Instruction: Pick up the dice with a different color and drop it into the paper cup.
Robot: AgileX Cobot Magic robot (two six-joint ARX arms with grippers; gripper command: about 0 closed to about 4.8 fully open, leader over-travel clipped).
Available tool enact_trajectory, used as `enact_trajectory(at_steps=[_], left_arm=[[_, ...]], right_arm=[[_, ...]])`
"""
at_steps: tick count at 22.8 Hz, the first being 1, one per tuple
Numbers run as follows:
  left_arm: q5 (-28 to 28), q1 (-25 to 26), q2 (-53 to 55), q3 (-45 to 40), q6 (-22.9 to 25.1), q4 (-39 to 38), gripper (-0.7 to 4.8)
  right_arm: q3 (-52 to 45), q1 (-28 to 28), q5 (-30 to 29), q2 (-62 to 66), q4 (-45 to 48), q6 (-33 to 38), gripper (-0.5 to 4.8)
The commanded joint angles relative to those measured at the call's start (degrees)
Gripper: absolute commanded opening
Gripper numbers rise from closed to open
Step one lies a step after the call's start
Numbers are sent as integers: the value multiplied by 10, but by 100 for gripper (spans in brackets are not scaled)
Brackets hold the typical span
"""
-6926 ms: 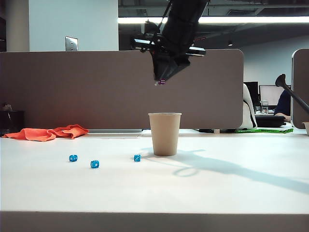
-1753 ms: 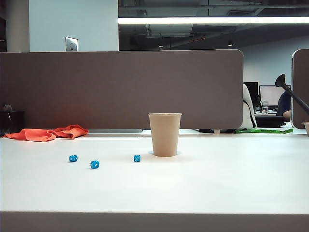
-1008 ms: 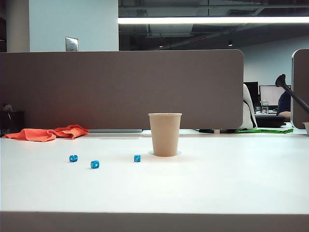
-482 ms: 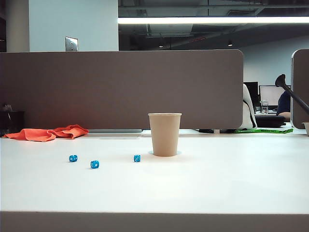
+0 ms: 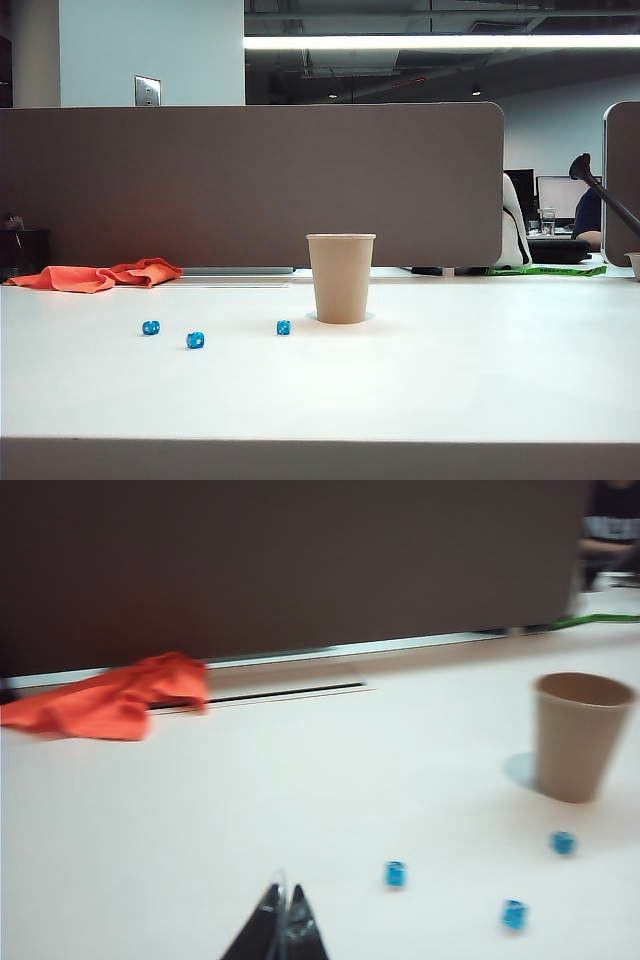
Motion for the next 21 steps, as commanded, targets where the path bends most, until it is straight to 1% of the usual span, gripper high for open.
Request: enact_trajectory(at_steps=[1, 3, 6, 10, 12, 16, 17, 21], left_arm=[[-37, 1, 0, 2, 14, 9, -6], [-55, 11, 0, 2, 15, 8, -6], [-46, 38, 0, 2, 14, 9, -6], [32, 106, 0, 2, -2, 12, -6], [45, 128, 0, 2, -15, 12, -6], [43, 128, 0, 2, -23, 11, -6], [43, 128, 1, 2, -40, 12, -6], [43, 128, 1, 2, -67, 13, -6]], right_arm=[[-1, -1, 0, 0, 10, -1, -5], [-1, -1, 0, 0, 10, -1, -5], [-1, -1, -1, 0, 10, -1, -5], [-1, -1, -1, 0, 9, -1, -5], [-1, -1, -1, 0, 9, -1, -5], [-1, -1, 0, 0, 9, -1, -5], [-1, -1, 0, 0, 9, -1, -5], [-1, 0, 0, 0, 10, -4, -5]])
